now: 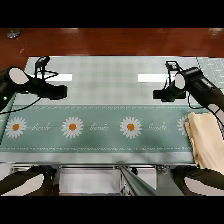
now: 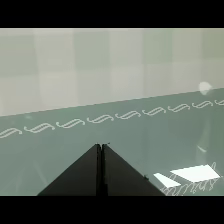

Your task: Fold the shirts.

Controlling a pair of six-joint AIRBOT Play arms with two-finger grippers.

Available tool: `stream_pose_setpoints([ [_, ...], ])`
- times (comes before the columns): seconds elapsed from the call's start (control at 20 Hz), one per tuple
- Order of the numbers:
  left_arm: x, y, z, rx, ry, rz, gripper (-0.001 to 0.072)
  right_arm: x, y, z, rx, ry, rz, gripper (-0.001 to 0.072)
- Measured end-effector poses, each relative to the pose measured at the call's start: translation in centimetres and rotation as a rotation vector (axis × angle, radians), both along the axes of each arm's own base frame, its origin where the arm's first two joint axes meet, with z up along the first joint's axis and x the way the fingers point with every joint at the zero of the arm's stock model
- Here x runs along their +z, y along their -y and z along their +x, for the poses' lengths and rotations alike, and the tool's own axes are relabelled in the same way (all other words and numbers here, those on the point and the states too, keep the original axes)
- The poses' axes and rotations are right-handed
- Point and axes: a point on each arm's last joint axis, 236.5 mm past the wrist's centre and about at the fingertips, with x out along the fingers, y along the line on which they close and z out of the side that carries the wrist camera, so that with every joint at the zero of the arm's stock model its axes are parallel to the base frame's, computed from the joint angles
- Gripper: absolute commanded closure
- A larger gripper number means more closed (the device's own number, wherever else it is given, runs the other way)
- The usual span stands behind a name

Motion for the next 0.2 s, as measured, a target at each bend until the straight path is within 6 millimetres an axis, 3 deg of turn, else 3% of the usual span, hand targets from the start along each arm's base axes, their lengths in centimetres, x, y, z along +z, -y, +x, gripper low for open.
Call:
stream_pose_setpoints([
  [0.2, -0.10, -0.06, -0.09, 0.000, -0.004, 0.002, 0.0687, -0.04, 0.13, 0.02, -0.003, 0.000, -0.007, 0.0681],
])
